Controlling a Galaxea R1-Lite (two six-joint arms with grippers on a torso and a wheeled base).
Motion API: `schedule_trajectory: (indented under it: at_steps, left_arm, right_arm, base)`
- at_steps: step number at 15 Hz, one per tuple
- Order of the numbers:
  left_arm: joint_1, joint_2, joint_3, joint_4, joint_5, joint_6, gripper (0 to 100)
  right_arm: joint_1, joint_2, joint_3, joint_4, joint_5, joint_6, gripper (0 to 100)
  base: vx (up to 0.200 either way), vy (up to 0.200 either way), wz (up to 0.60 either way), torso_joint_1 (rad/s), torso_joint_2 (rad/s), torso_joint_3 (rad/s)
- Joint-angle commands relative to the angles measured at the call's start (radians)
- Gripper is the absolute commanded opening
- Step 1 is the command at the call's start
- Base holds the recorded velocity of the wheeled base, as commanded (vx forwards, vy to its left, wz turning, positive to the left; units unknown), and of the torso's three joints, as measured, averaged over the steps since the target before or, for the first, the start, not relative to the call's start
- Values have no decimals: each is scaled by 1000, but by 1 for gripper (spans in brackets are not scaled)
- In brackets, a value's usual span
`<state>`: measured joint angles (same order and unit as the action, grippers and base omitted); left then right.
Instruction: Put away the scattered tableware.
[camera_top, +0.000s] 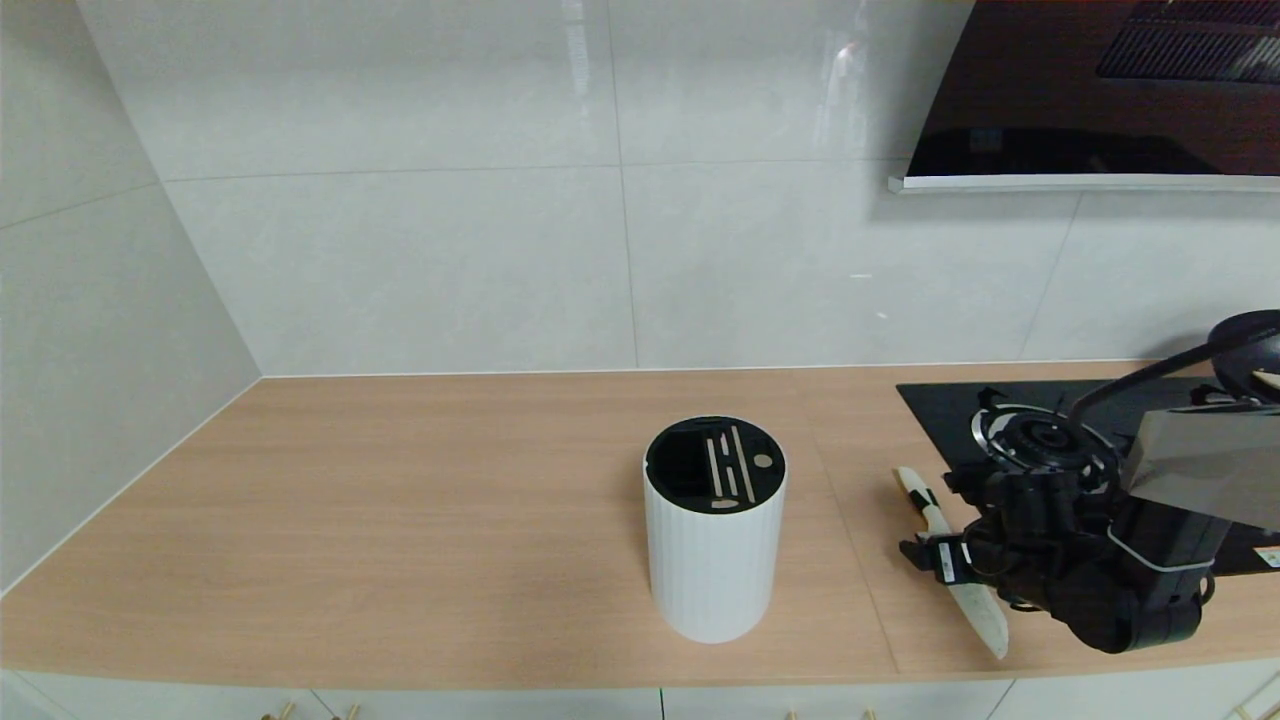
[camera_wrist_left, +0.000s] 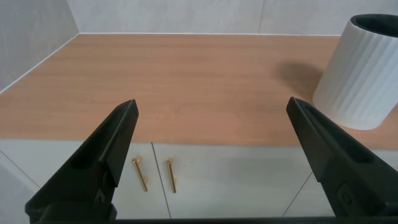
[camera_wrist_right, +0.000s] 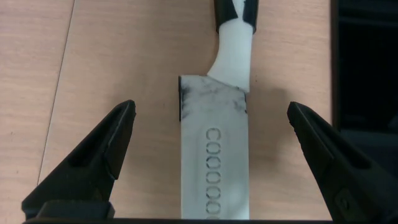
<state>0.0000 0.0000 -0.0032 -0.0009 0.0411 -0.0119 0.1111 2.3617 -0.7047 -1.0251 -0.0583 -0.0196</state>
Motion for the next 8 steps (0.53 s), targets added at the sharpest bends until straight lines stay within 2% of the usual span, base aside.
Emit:
schedule_trajectory:
  at_steps: [1, 8]
  left_arm:
    - [0, 0, 0, -1, 0, 0, 100]
    - [0, 0, 0, -1, 0, 0, 100]
  right_arm:
    - [-1, 11, -7, -3, 0, 1, 100]
    - [-1, 25, -9, -3, 2, 1, 100]
  base:
    - [0, 0, 0, 0, 0, 0]
    - [0, 0, 0, 0, 0, 0]
